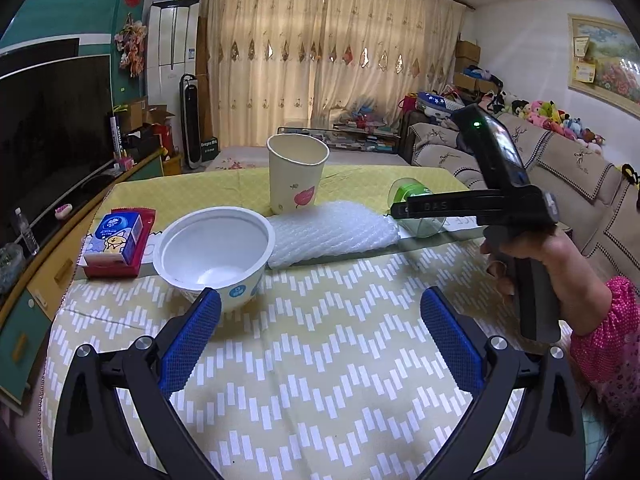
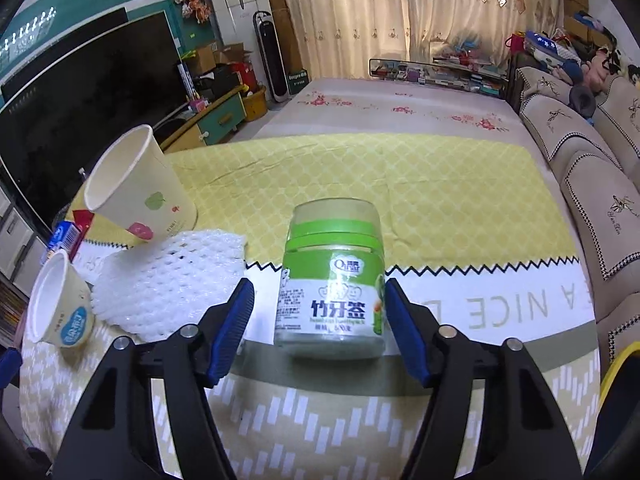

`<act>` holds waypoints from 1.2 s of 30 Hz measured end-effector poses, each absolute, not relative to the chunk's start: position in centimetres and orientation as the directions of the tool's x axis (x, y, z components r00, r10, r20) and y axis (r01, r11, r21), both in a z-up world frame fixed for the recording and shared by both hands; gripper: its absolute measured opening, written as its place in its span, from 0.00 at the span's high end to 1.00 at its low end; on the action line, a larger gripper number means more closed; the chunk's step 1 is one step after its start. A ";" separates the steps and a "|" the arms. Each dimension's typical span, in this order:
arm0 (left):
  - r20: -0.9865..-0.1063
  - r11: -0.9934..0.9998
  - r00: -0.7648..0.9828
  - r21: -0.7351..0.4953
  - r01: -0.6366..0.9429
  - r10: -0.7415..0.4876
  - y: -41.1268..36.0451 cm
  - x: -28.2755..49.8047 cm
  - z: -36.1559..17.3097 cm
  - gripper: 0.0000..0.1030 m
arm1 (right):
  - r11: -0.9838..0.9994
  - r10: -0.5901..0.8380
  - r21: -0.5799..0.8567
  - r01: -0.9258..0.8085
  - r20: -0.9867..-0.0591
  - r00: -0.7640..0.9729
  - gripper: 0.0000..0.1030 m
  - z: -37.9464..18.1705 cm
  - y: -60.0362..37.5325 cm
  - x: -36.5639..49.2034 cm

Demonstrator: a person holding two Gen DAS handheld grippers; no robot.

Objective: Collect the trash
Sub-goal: 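Close the right gripper on the green-lidded toothpick jar and lift it, then carry the green jar with the right gripper and drop it into the bin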

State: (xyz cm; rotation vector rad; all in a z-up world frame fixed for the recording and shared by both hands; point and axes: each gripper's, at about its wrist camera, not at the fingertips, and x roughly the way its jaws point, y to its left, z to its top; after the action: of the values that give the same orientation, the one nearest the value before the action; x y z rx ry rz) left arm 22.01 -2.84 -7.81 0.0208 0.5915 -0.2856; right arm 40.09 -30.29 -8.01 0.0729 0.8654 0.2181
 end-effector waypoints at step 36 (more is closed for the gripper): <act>-0.558 0.961 0.792 -0.039 0.272 -0.247 -3.5 21.6 -7.8 0.05 | 0.875 -0.213 0.175 0.452 -0.698 0.684 0.53 -8.3 -57.2 22.3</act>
State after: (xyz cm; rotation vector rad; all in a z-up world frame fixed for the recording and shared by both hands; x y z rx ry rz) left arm 21.60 -3.50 -7.85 0.0442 0.5946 -0.2796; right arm 22.35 -57.17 -8.30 0.3497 0.7284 -0.3811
